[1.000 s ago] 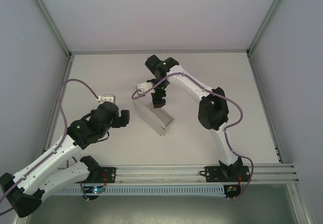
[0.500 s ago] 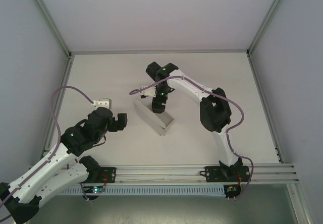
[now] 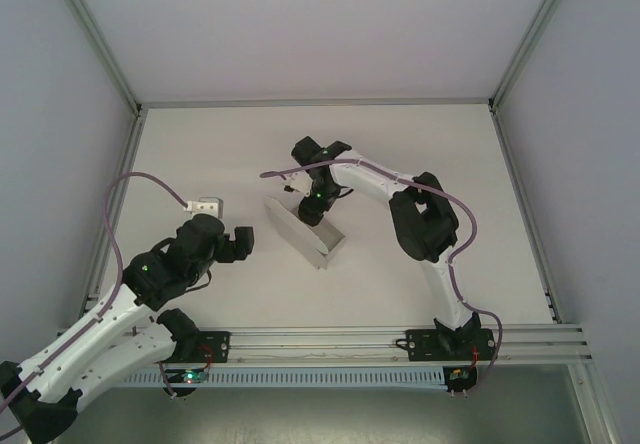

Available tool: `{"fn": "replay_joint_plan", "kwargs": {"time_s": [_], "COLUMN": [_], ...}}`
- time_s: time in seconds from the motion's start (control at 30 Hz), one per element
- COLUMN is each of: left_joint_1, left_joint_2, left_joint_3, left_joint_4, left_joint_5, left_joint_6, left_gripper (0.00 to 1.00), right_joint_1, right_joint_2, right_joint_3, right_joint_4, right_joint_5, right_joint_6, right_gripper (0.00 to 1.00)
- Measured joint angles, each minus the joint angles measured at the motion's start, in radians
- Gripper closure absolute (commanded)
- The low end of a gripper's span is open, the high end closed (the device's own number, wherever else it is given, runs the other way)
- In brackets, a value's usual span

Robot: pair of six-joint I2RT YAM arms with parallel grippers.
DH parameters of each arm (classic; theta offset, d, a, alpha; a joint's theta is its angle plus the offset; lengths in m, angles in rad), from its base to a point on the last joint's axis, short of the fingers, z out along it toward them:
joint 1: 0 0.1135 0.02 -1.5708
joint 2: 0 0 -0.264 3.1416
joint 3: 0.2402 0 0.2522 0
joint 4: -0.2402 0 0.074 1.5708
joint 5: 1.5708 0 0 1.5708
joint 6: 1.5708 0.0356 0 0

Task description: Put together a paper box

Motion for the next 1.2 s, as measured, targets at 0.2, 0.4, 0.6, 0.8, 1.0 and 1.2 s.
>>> {"fn": "replay_joint_plan", "kwargs": {"time_s": [0.2,0.4,0.6,0.8,1.0,1.2], "left_joint_1": [0.0,0.0,0.0,0.0,0.0,0.0], "left_joint_2": [-0.028,-0.045,-0.057,-0.069,-0.09,-0.119], "left_joint_3": [-0.018,-0.042,-0.053,-0.057,-0.059,-0.074], "left_joint_4": [0.013,0.027,0.035,0.036,0.036,0.036], "left_joint_5": [0.006,0.006,0.007,0.026,0.04,0.051], "left_joint_6": [0.0,-0.001,-0.013,-0.02,-0.027,-0.034], "left_gripper": [0.0,0.0,0.0,0.0,0.0,0.0], "right_joint_1": [0.006,0.012,0.012,0.017,0.101,0.124], "right_joint_2": [-0.037,-0.177,-0.406,-0.552,-0.677,-0.754], "right_joint_3": [-0.1,-0.292,-0.55,-0.792,-0.972,-0.909], "right_joint_4": [0.093,0.228,0.367,0.495,0.619,0.565], "right_joint_5": [0.046,0.16,0.298,0.366,0.374,0.425], "right_joint_6": [0.114,0.329,0.639,0.964,1.181,1.083], "right_gripper": [0.86,0.99,0.93,0.89,0.66,0.34]}}
